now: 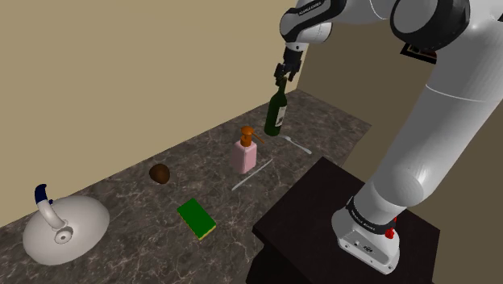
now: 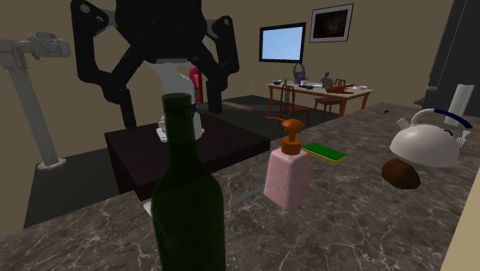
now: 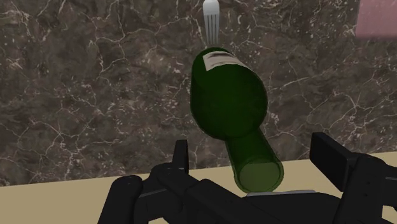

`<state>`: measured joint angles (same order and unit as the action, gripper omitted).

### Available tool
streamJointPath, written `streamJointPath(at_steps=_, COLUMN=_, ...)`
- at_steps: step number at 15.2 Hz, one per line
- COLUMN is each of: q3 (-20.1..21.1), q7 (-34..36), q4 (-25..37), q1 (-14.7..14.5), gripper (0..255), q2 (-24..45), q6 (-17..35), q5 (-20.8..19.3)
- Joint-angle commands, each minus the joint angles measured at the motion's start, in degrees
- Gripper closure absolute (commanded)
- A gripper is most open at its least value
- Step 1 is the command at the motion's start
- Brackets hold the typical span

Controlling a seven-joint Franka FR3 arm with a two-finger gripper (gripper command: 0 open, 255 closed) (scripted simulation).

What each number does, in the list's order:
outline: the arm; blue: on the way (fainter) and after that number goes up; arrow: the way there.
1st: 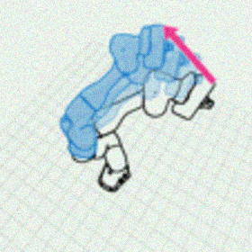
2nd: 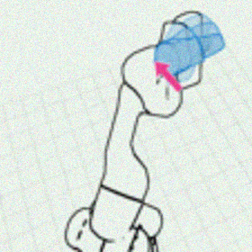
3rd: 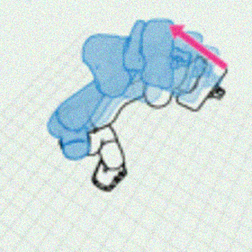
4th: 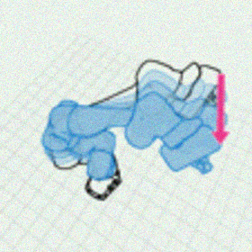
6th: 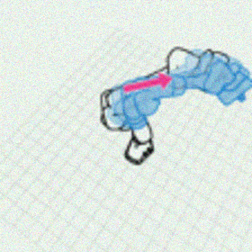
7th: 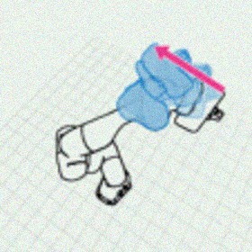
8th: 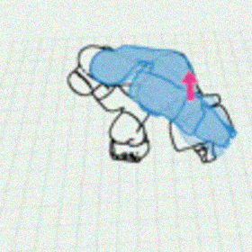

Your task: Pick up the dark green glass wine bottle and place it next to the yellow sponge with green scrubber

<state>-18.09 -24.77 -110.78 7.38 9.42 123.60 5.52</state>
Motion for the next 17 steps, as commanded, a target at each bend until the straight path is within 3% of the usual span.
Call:
streamJointPath(at_steps=1, q3=0.03, q7=-0.06, q4=-0.3, q1=0.0, gripper=0, q2=0.22, q6=0.54, q5=0.11)
streamJointPath(at_steps=7, q3=0.03, q7=-0.06, q4=-0.29, q1=0.0, gripper=0, q2=0.23, q6=0.54, q5=0.11)
streamJointPath(at_steps=8, q3=0.03, q7=-0.06, q4=-0.29, q1=0.0, gripper=255, q2=0.23, q6=0.54, q5=0.11)
streamJointPath(at_steps=17, q3=0.03, q7=-0.06, q4=-0.29, q1=0.0, gripper=255, q2=0.23, q6=0.54, q5=0.11)
